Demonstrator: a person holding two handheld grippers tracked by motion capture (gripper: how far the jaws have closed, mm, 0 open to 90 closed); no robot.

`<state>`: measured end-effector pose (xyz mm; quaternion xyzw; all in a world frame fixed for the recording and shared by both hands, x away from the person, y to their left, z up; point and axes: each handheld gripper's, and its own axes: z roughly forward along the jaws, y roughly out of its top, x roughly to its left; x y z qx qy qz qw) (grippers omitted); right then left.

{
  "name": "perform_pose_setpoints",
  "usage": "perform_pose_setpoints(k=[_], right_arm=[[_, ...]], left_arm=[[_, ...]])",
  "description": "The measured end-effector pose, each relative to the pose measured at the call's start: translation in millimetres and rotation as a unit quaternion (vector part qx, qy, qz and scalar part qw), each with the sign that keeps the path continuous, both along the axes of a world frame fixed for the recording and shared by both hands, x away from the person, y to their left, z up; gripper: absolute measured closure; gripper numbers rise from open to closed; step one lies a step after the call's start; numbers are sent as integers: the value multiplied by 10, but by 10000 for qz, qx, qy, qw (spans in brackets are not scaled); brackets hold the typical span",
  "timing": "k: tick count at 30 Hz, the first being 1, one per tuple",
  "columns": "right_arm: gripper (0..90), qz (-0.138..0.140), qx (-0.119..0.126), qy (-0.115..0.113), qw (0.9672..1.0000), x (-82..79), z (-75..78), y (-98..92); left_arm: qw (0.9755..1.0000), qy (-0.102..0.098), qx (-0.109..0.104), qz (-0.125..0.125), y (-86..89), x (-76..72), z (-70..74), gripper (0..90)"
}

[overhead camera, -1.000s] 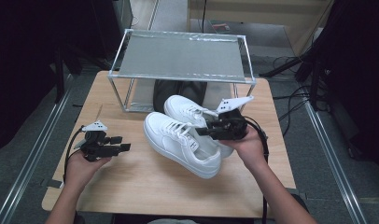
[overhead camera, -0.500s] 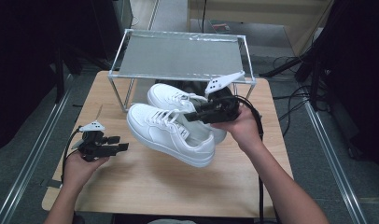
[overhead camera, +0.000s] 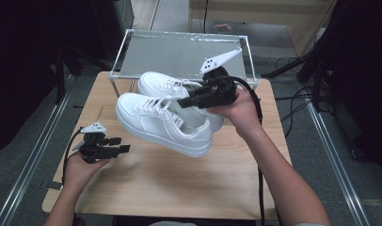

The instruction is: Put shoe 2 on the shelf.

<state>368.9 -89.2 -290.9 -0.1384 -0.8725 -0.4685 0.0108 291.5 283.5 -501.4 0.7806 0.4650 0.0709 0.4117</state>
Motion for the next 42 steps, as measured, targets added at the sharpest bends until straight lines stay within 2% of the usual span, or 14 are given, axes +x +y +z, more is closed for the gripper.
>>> perform_pose_setpoints(k=[2, 4, 14, 18, 22, 24, 28, 31, 36, 42], right_arm=[[743, -3, 53, -2, 10000, 18, 33, 6], [743, 31, 117, -29, 9999, 94, 129, 47], [743, -122, -15, -105, 9999, 223, 289, 278], [743, -285, 88, -17, 9996, 341, 383, 348], [743, -531, 86, -96, 9985, 460, 438, 376], [744, -651, 104, -242, 9975, 530, 450, 370], [744, -946, 164, -257, 9951, 687, 463, 339], [743, -1219, 63, -267, 9922, 823, 483, 332], [744, -1530, -138, -207, 9879, 983, 459, 365], [743, -1975, -207, -8, 9801, 1178, 410, 401]], left_arm=[[10000, 1, 36, -14, -8, 1, -3, 419], [10000, 19, 69, -60, -20, 7, -9, 419], [9999, -2, 67, -96, -22, 5, -9, 418], [9999, 17, 36, -114, -22, 9, -11, 418], [9999, -18, 10, -122, -17, 0, 2, 417], [9999, -24, 18, -168, -16, -1, 5, 417], [9997, -27, -28, -242, -38, 5, -18, 420], [9996, -21, -45, -284, -49, 11, -19, 420], [9995, -25, -37, -326, -68, 18, -24, 419], [9994, -44, -35, -355, -74, 17, -20, 418]])
